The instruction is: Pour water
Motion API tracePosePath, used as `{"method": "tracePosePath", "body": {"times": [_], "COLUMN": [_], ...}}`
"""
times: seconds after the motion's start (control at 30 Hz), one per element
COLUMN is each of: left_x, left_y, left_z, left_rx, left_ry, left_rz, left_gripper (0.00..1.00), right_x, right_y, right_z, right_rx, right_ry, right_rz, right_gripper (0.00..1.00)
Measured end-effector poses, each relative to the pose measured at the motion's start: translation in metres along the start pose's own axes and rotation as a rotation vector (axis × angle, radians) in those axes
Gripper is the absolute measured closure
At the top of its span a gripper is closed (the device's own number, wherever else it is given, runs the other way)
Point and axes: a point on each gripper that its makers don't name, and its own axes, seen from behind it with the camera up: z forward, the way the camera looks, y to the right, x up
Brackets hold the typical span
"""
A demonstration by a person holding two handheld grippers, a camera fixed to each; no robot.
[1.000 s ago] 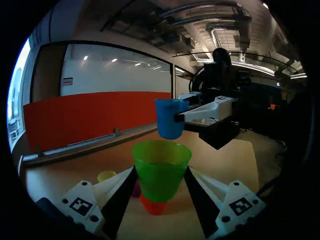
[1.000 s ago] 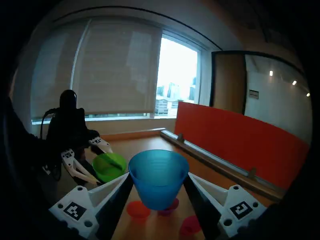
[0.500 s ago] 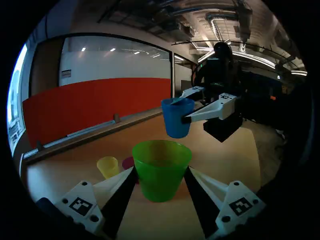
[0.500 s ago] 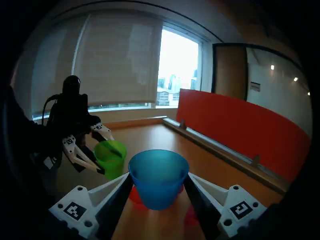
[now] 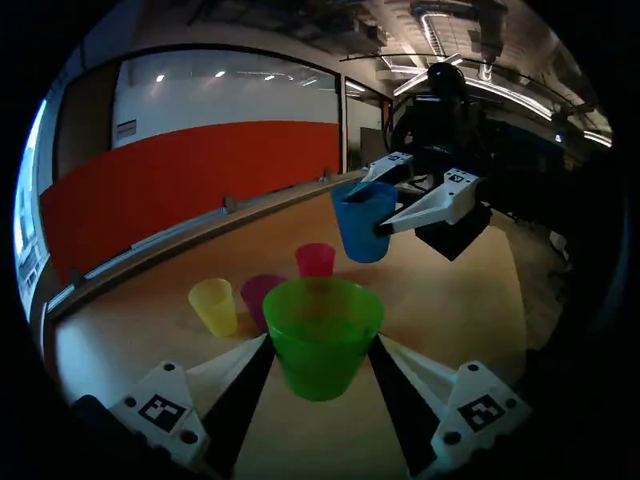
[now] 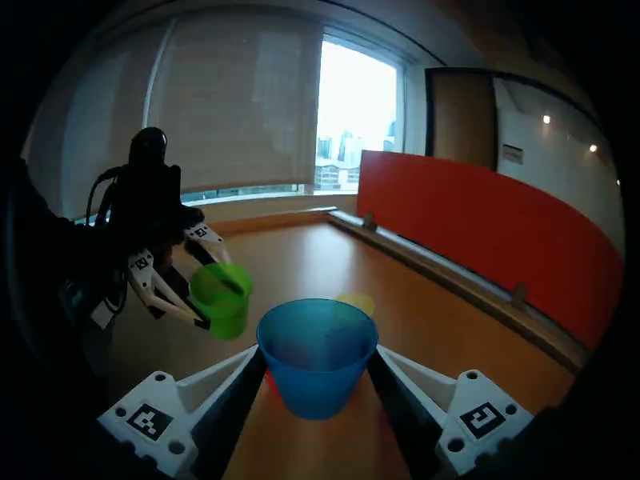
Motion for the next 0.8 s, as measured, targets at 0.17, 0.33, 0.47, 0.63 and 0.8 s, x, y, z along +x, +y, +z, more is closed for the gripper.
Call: {"method": "tracePosePath", "body": {"times": [0.17,0.33,0.47,0.63,0.8], "left_x": [-0.013,-0.024,-0.03,-0.04,-0.052], "left_y": [0.002,0.005,0.006,0.006,0.005], "left_z": [0.003,0.006,0.008,0.009,0.011], "left_rx": [-0.006,-0.012,-0.02,-0.023,-0.025], "left_ry": [-0.043,-0.076,-0.09,-0.113,-0.149], "left_rz": [0.014,0.028,0.021,0.015,0.013], "left_gripper": [0.19,0.19,0.19,0.19,0.19], "right_x": [-0.017,-0.03,-0.039,-0.051,-0.06], "right_y": [-0.008,-0.012,-0.012,-0.01,-0.007], "right_z": [0.005,0.011,0.013,0.016,0.017], "right_rx": [0.024,0.036,0.04,0.04,0.037], "right_ry": [-0.033,-0.057,-0.074,-0.097,-0.118], "right_rz": [-0.007,-0.02,-0.021,-0.012,-0.008], "right_gripper": [0.11,0.11,0.11,0.11,0.11]}}
